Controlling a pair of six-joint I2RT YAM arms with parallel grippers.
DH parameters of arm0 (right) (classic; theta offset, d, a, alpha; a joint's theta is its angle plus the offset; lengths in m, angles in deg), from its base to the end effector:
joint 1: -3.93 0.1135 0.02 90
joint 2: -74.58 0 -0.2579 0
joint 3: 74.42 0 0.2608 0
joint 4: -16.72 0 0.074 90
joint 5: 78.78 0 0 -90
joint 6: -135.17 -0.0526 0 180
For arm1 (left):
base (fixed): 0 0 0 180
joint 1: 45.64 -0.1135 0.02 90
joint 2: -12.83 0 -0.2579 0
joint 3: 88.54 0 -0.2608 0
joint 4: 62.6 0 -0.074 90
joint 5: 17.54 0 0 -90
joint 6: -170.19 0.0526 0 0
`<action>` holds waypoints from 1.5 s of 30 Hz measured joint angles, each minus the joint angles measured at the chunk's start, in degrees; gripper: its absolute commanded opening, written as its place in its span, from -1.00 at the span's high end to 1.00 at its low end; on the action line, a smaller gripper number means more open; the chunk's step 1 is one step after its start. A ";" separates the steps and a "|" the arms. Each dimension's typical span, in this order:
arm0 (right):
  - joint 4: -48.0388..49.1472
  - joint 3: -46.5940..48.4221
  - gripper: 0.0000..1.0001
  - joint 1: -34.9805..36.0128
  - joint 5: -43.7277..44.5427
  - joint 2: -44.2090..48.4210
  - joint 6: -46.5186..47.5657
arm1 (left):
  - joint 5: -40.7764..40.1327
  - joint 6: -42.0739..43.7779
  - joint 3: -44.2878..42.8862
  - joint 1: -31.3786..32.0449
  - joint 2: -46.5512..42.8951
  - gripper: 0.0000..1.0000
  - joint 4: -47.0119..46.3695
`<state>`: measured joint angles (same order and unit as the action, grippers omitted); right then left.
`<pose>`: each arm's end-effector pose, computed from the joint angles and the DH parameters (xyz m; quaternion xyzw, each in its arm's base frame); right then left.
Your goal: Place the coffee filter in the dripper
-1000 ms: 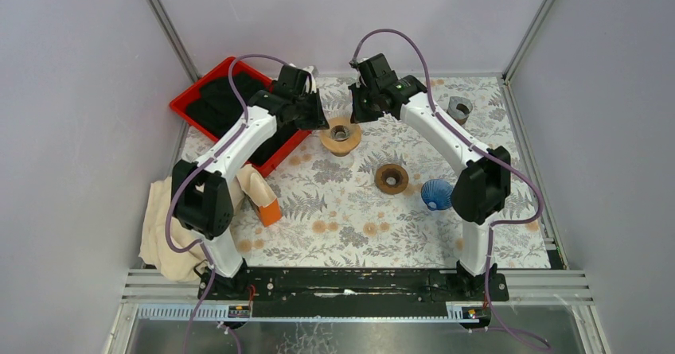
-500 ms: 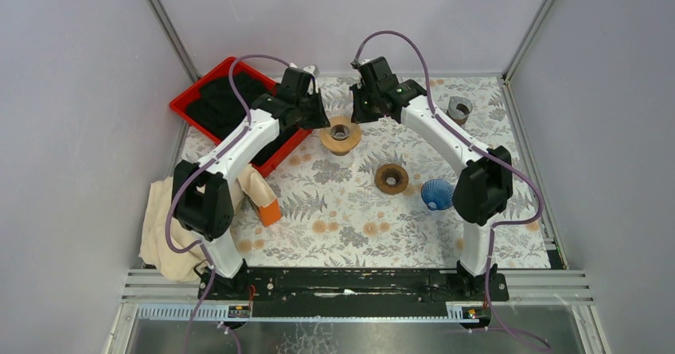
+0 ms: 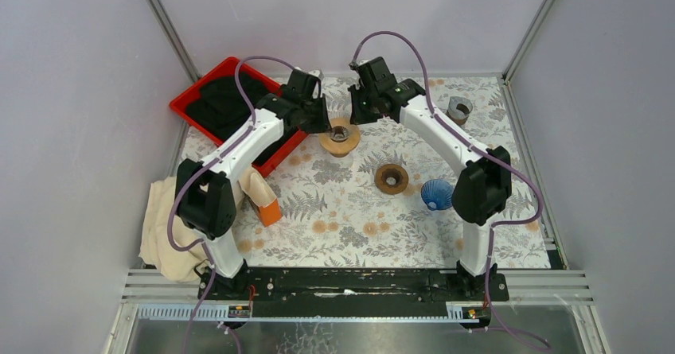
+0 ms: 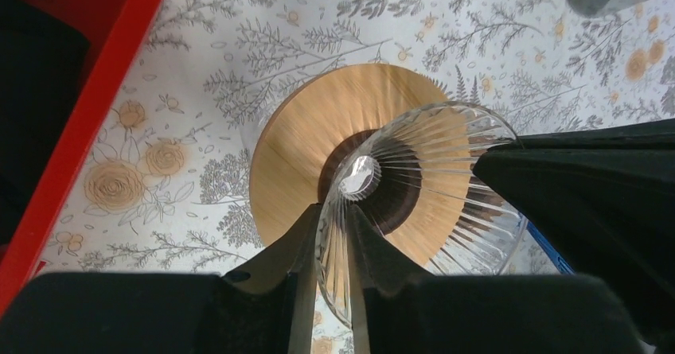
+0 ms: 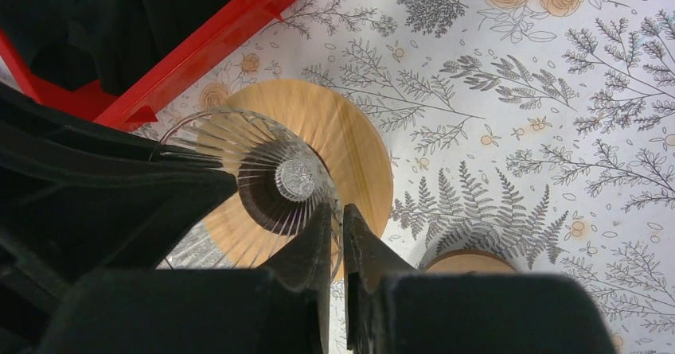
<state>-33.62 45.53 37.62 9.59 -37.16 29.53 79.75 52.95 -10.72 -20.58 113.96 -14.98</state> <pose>0.3882 0.2606 0.3054 -0.1491 0.9017 0.1811 0.3632 0.3752 -0.1828 0.2797 0.0059 0.9274 -0.2158 0.3054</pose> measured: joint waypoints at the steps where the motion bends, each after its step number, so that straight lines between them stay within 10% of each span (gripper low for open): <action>1: -0.39 0.28 0.76 0.11 0.02 0.00 -0.04 | -0.02 0.02 -0.31 0.02 0.22 0.45 1.01; 22: -8.15 5.81 0.14 0.81 1.07 -1.14 -0.63 | -2.40 -0.31 -4.00 -3.02 -3.02 -0.42 9.94; 45: 4.59 -22.71 -0.62 0.74 5.55 27.04 2.29 | -8.15 -4.83 22.05 -10.60 -30.25 -0.52 10.14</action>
<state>-29.03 22.82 38.36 15.14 -10.13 31.82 71.59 48.11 11.33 -31.18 83.71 -4.83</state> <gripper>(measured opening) 0.788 0.779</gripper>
